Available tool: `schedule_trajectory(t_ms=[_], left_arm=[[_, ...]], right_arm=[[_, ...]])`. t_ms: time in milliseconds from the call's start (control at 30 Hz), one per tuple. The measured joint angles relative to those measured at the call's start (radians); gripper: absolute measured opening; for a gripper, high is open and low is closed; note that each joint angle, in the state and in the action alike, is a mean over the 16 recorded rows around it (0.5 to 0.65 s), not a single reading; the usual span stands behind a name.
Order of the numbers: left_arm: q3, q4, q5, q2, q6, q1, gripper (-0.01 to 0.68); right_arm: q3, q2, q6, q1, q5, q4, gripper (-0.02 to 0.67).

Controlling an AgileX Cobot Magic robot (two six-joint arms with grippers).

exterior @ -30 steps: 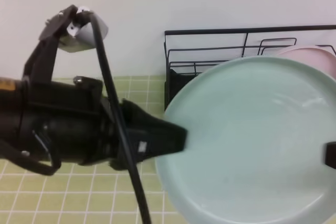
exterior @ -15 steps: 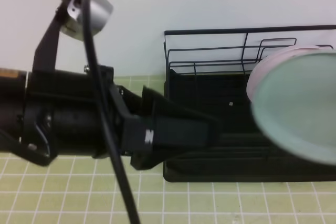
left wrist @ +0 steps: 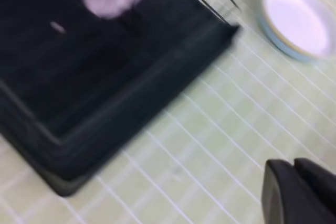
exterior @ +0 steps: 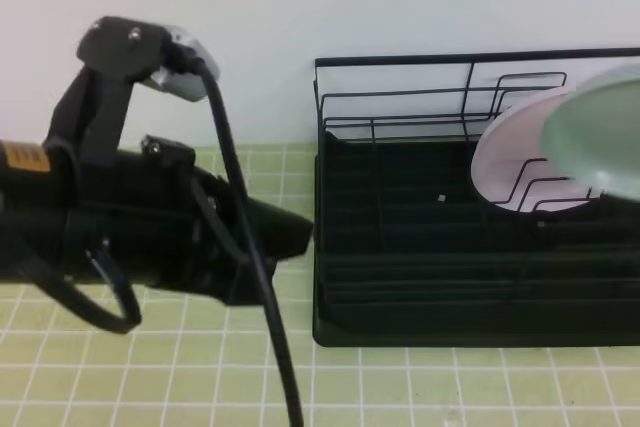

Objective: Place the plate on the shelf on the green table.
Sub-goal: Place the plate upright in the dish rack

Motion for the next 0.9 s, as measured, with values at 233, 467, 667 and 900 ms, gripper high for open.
schedule_trajectory(t_ms=[233,467,667,900], left_arm=[[0.13,0.021,-0.196,-0.046,-0.005,0.0,0.001],[0.242,0.011,-0.31,-0.089,-0.003,0.0,0.0],[0.274,0.012,-0.33,-0.102,0.004,0.0,0.0],[0.275,0.013,-0.334,-0.102,0.011,0.0,0.0]], right_arm=[[-0.12,0.147,-0.034,0.067,0.039,-0.229,0.024],[-0.181,0.27,-0.039,0.123,0.03,-0.419,0.012],[-0.189,0.346,-0.04,0.134,-0.016,-0.476,0.024],[-0.192,0.404,-0.033,0.134,-0.074,-0.488,0.043]])
